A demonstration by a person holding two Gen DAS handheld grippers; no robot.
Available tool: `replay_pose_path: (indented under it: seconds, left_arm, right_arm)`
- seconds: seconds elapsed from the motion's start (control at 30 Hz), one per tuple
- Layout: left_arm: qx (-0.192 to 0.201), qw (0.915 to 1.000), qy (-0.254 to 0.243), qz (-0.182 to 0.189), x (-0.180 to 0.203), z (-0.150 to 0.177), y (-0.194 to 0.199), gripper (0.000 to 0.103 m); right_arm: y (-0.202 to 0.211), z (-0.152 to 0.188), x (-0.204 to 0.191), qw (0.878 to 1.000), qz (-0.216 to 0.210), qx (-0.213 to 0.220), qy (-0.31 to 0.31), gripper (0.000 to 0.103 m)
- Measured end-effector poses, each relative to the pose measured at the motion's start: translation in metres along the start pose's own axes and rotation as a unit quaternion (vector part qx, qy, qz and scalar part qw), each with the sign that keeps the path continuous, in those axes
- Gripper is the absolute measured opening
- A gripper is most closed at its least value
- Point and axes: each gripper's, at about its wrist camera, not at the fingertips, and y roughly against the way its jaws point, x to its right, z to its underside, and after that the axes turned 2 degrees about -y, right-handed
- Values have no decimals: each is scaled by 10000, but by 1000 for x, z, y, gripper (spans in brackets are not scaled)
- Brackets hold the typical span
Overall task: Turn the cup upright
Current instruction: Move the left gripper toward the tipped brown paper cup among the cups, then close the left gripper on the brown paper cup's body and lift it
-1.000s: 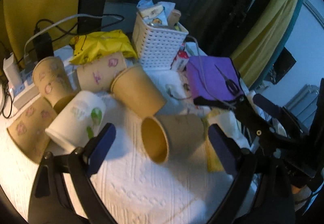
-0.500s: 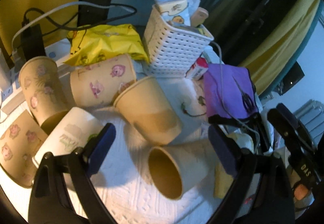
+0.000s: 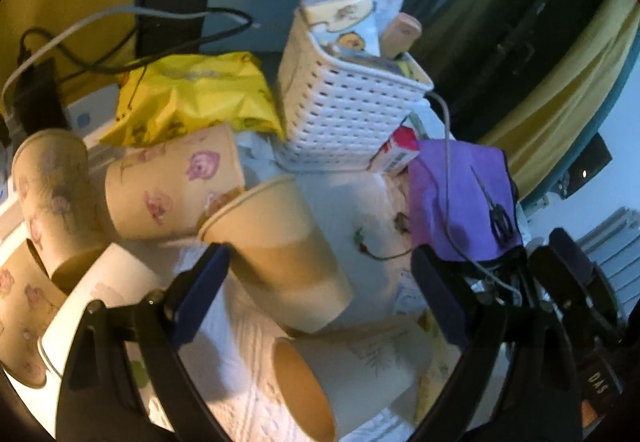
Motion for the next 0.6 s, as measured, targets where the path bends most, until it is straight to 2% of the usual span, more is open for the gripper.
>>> replay_pose_path:
  seconds: [0.07, 0.13, 0.3, 0.6]
  left_arm:
    - [-199, 9998, -49, -80, 2, 3, -11, 83]
    - [-348, 9993, -102, -127, 3, 4, -21, 81]
    - [-402, 9987, -220, -224, 6, 0, -32, 80]
    - [-561, 9983, -167, 10, 7, -7, -39, 78]
  right_arm:
    - [0, 0, 1, 10000, -7, 8, -34, 76]
    - [0, 1, 4, 10000, -21, 22, -72, 76]
    - [2, 2, 8, 9999, -35, 43, -110, 76]
    - [3, 3, 11, 9998, -108, 56, -126, 76]
